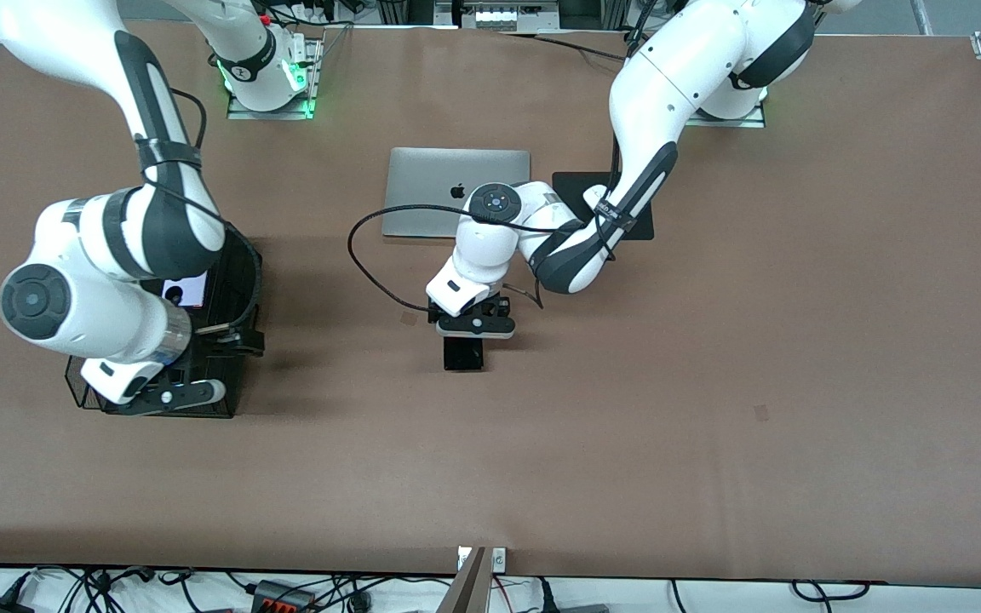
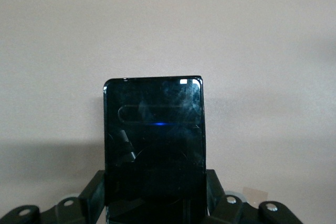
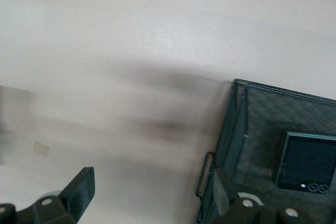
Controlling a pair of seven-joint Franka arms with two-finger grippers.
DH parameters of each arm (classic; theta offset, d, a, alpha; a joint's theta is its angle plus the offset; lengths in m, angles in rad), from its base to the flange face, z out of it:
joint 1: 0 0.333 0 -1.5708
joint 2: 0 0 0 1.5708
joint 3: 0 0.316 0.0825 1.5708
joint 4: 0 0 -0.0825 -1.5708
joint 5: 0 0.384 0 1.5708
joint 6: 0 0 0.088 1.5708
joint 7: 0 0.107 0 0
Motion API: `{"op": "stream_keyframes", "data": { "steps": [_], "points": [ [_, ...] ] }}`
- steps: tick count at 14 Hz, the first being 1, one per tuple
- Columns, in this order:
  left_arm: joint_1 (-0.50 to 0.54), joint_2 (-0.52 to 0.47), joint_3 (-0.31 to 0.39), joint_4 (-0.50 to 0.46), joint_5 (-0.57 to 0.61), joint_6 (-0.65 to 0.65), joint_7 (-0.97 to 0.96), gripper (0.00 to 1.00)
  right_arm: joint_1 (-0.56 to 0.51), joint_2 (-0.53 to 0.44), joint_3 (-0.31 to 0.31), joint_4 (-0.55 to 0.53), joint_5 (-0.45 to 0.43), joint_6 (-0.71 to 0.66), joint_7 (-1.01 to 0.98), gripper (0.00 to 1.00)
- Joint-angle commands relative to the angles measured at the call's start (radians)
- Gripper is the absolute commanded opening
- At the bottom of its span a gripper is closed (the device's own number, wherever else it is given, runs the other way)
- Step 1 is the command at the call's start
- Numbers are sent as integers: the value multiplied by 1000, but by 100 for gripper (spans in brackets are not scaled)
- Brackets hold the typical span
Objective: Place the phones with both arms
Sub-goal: 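Carry the tall black phone to the laptop front with the left gripper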
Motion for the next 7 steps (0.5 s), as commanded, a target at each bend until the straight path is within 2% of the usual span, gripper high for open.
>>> {"op": "stream_keyframes", "data": {
  "steps": [1,4,6,7],
  "points": [
    [-18,24,11,41,19,2,22,48,7,4,-2,4,8,8,1,100],
    [-28,44,17,47,19,4,22,49,6,12,-2,3,14,16,2,100],
    [-66,55,55,55,19,21,21,50,9,21,-2,1,16,32,2,100],
    [-73,69,66,61,19,25,19,55,10,25,-2,1,16,32,2,100]
  ]
}}
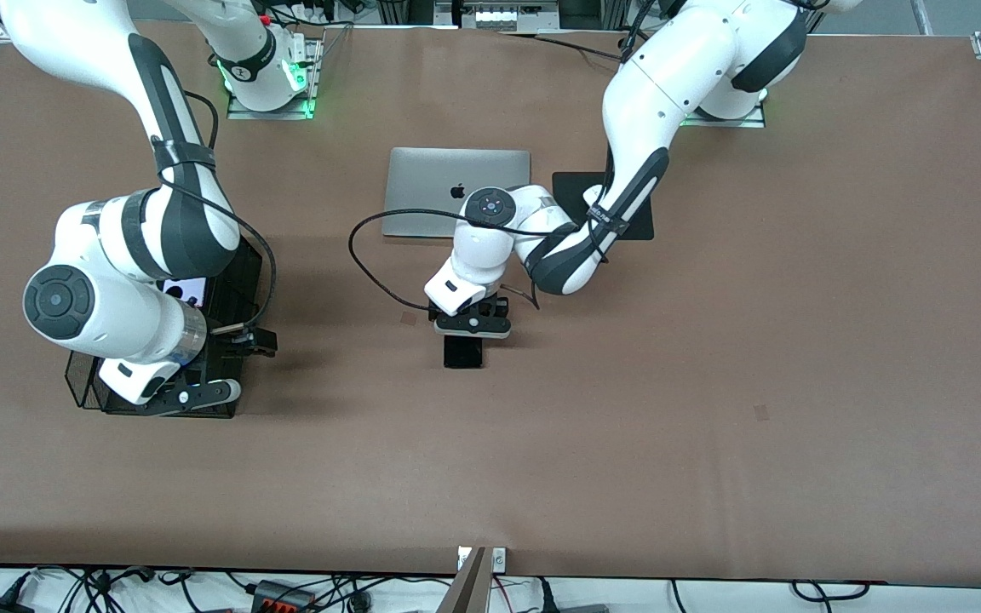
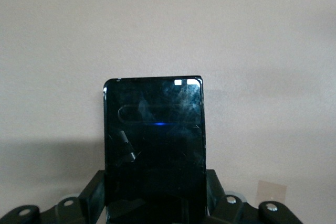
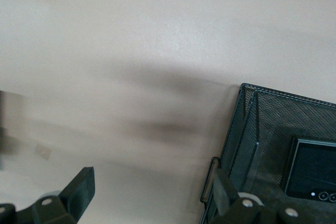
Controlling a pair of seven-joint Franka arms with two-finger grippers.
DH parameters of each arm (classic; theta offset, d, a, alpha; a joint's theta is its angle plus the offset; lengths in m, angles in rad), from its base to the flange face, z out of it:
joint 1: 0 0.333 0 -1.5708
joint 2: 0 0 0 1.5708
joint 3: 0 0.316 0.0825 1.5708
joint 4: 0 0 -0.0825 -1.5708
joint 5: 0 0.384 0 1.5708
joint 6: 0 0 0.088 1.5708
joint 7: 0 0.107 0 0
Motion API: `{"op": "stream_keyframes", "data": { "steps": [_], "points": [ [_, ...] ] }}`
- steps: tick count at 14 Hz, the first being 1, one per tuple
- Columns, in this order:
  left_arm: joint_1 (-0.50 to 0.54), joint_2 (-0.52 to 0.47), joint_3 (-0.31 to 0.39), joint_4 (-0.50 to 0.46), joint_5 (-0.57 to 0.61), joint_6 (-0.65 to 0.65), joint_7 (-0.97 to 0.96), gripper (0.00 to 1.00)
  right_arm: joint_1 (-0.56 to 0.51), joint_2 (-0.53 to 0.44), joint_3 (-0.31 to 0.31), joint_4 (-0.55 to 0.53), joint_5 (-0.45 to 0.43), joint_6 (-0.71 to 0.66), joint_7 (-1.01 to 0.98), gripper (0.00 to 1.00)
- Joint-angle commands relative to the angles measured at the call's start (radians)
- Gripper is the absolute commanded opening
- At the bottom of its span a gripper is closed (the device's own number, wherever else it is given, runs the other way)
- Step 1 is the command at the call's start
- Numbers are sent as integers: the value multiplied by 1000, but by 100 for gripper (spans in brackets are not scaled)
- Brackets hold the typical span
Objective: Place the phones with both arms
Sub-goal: 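Carry the tall black phone to the laptop front with the left gripper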
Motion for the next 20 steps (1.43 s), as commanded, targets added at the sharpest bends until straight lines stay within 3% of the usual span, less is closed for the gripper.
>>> {"op": "stream_keyframes", "data": {
  "steps": [1,3,4,10,14,20],
  "points": [
    [-45,46,43,76,19,11,8,65,5,9,-1,1,14,12,2,100],
    [-49,60,49,100,19,11,11,98,5,10,-1,1,14,12,2,100],
    [-49,58,49,100,19,10,11,100,5,9,-1,1,12,11,2,100],
    [-33,34,48,113,14,-2,49,100,8,9,-1,3,11,11,-15,100],
    [57,-26,17,103,3,-45,178,100,26,7,-1,4,12,12,-9,100],
    [325,-119,-214,100,-17,-306,434,100,92,27,1,4,17,99,5,100]
  ]
}}
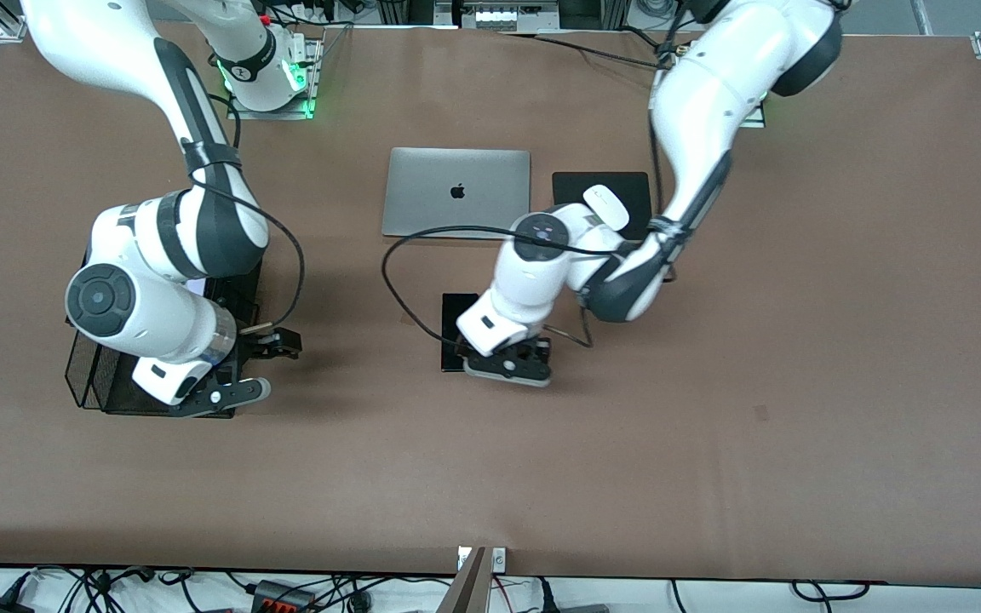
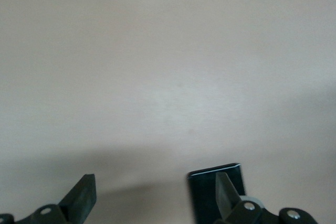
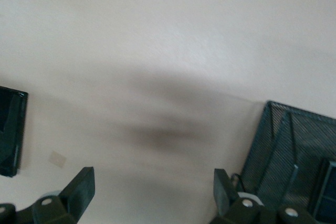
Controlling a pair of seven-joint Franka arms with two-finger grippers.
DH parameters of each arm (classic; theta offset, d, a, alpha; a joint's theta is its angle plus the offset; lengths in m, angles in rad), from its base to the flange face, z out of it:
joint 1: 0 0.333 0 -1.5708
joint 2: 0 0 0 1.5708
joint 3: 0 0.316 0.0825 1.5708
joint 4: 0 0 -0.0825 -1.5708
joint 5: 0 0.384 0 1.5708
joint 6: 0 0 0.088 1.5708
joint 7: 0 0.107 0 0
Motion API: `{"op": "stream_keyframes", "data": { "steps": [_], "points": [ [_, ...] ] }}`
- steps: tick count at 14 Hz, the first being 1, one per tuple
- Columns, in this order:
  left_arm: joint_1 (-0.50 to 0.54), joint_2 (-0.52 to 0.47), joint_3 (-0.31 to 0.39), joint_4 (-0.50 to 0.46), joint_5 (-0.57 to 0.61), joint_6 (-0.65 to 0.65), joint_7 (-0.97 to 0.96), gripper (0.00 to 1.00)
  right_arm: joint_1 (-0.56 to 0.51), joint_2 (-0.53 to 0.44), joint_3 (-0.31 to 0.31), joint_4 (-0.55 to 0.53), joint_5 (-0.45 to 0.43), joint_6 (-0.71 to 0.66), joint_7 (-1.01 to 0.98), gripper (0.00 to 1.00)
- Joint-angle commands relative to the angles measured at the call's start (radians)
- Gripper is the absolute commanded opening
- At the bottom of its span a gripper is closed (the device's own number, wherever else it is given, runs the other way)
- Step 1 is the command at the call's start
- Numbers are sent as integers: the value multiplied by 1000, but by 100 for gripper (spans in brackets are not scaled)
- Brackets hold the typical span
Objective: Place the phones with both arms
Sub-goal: 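Grasp the tall phone with the right gripper while the left gripper withdraws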
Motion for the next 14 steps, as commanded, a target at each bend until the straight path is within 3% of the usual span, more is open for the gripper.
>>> {"op": "stream_keyframes", "data": {
  "steps": [1,5,7,11,14],
  "points": [
    [124,-62,-102,-26,-14,-125,111,100,34,24,0,3,12,62,5,100],
    [277,-130,-211,-31,-14,-288,140,100,109,66,3,3,12,154,24,100],
    [334,-167,-252,-31,-15,-369,149,100,164,86,3,3,12,220,135,100],
    [393,-245,-260,-52,-23,-506,154,100,260,152,3,5,8,335,336,100],
    [463,-259,-300,-65,-57,-520,156,100,327,196,0,5,3,400,436,100]
  ]
}}
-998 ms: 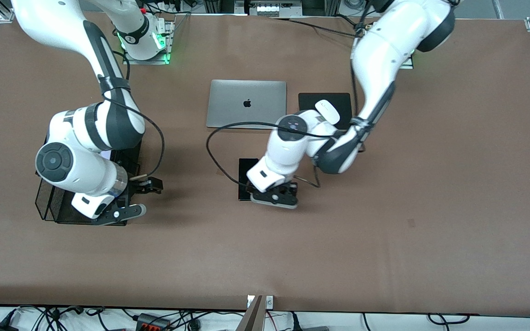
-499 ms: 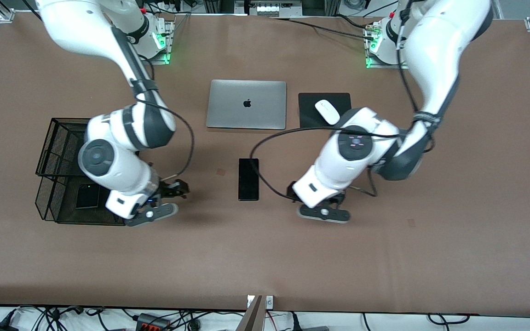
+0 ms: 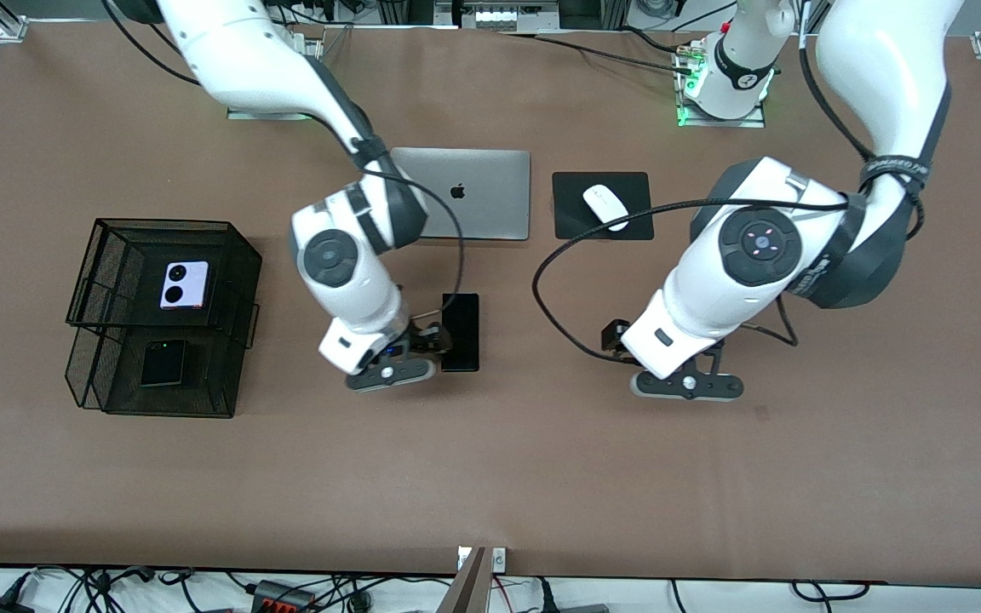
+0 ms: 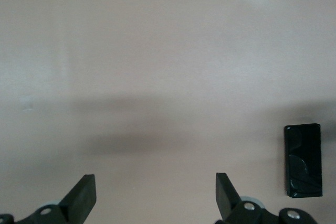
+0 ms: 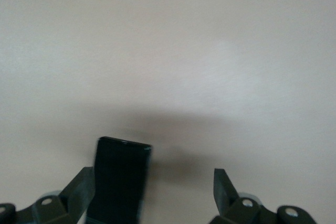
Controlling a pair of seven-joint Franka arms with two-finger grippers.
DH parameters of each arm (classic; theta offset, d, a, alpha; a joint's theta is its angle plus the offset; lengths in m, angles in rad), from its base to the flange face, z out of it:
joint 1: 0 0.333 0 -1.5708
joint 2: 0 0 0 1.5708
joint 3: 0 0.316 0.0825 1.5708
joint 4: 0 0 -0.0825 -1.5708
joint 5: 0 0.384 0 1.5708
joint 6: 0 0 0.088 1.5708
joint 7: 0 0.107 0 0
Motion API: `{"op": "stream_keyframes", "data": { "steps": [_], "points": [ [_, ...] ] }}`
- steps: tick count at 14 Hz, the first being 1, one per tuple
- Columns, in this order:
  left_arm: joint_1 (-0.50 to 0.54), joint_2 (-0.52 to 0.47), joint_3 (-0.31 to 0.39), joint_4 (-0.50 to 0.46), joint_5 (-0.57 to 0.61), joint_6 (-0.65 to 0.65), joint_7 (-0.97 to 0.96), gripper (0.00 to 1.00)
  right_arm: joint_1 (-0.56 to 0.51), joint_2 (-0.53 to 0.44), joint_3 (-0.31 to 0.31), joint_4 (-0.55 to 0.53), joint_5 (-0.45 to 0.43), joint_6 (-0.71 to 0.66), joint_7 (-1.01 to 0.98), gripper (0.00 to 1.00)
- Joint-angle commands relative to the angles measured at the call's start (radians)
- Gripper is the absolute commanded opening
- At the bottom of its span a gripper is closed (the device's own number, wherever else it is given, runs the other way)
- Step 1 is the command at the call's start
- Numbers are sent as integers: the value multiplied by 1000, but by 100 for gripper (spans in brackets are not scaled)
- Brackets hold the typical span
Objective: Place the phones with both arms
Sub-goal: 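Grasp the tall phone with the right gripper while the left gripper withdraws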
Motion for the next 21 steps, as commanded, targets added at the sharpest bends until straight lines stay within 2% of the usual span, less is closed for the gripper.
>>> {"op": "stream_keyframes", "data": {
  "steps": [1,3,6,9,10,12,13,17,20,21],
  "points": [
    [109,-38,-64,-55,-64,-17,20,100,49,36,-10,7,-4,25,67,100],
    [131,-39,-98,-54,-66,-58,8,100,95,63,-18,7,-14,22,105,100],
    [136,-53,-96,-52,-68,-66,-1,100,123,82,-17,6,-85,8,166,100],
    [134,-88,-79,-77,-71,-62,5,100,137,101,-17,7,-99,-33,217,100],
    [130,-104,-52,-81,-81,-60,4,100,137,101,-17,7,-97,-50,218,100],
    [101,-145,67,-91,-217,-27,20,100,134,101,-15,7,-86,-79,249,100],
    [76,-180,138,-135,-273,12,60,100,134,101,-14,7,-85,-79,283,100],
    [44,-312,267,-339,-342,153,137,100,132,110,-7,9,-58,-59,303,100],
    [-20,-386,403,-428,-376,165,138,100,134,122,-9,9,-25,-30,301,100],
    [-21,-416,418,-452,-377,162,137,100,134,129,-9,9,-25,-27,301,100]
  ]
}}
